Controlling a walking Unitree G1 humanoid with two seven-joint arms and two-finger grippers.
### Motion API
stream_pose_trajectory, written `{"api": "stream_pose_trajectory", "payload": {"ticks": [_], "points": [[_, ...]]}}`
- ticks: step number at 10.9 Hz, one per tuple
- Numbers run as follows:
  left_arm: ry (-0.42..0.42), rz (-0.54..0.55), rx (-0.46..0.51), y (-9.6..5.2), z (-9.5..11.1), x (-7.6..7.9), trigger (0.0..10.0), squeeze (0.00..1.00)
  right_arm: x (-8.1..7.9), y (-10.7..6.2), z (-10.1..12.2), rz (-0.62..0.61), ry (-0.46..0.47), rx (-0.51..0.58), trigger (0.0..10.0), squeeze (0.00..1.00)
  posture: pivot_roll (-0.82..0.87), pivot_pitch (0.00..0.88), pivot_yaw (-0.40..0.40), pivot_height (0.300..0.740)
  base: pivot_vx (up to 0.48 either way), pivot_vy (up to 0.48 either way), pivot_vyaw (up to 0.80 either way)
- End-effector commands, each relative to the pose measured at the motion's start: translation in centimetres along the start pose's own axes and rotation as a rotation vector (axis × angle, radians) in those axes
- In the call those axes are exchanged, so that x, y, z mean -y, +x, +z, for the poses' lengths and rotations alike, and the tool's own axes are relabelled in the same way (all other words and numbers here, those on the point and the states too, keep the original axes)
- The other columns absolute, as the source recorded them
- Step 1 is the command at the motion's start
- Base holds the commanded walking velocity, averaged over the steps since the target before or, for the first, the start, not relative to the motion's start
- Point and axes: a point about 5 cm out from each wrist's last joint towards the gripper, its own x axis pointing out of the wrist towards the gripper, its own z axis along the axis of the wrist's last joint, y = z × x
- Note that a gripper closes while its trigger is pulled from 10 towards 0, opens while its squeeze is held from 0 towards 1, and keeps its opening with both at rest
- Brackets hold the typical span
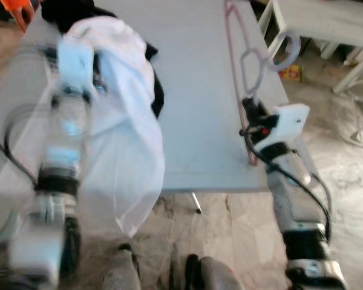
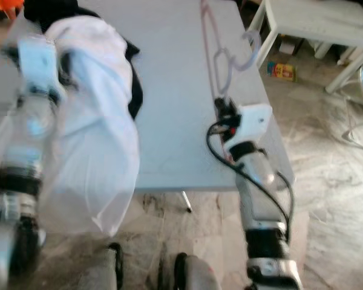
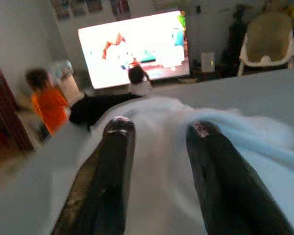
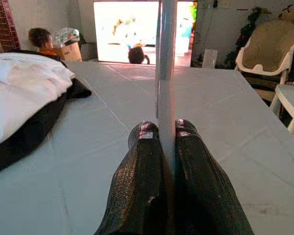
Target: Hang hanger
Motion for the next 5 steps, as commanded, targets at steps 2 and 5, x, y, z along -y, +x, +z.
{"api": "stream_pose_trajectory", "payload": {"ticks": [2,5], "points": [[-0.063,-0.006,0.057,-2.6,2.8,0.8,10.0,1.00,-0.5,-0.9,-3.6,0.011,0.046,-0.160,10.0,0.00,0.09,0.197,-0.053,0.740,0.000,0.000,0.00],[-0.061,0.082,-0.216,-7.6,-2.1,-0.5,10.0,1.00,-1.5,-0.5,-4.1,0.032,0.061,-0.160,10.0,0.00,0.12,0.191,-0.024,0.740,0.000,0.000,0.00]]}}
